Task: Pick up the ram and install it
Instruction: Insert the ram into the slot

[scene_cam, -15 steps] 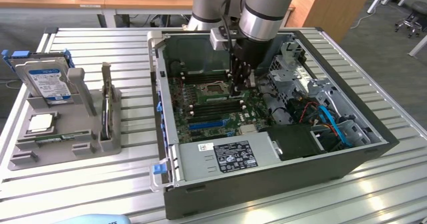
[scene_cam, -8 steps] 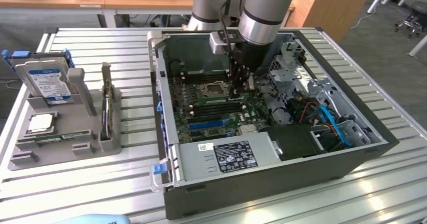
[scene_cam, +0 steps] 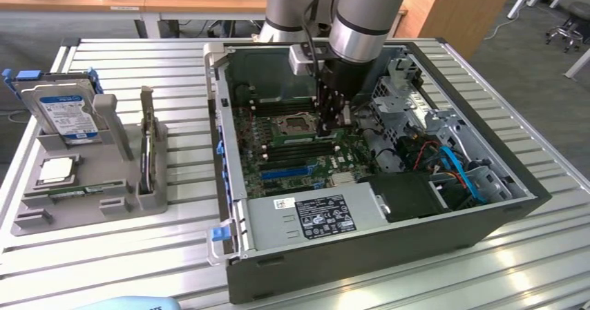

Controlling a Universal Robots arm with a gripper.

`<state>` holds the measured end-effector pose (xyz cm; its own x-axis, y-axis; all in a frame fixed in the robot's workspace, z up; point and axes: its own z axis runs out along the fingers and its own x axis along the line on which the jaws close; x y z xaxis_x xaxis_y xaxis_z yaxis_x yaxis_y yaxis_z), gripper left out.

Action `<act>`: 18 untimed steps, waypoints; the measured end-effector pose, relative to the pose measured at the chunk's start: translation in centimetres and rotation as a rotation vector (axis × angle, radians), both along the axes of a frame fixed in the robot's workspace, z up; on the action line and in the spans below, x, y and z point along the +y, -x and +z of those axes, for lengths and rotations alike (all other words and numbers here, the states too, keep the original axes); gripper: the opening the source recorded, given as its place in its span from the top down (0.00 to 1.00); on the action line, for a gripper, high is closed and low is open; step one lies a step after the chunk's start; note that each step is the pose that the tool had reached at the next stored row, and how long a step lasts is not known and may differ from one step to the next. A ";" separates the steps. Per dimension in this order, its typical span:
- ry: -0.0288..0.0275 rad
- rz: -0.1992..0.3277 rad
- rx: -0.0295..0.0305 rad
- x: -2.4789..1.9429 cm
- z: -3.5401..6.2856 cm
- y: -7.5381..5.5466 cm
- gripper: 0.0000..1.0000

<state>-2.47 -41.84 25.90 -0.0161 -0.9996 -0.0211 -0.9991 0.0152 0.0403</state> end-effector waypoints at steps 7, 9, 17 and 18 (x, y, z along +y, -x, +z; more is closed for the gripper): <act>0.0002 0.000 -0.0005 0.01 -0.07 0.3 0.88; 0.0002 0.000 -0.0008 0.01 -0.07 0.3 0.88; 0.0000 0.000 -0.0034 0.01 -0.29 0.3 0.88; 0.0000 0.000 -0.0037 0.01 -0.43 0.3 0.88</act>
<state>-2.81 -41.83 25.48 -0.0155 -0.9997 -0.0211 -0.9992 0.0148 0.0366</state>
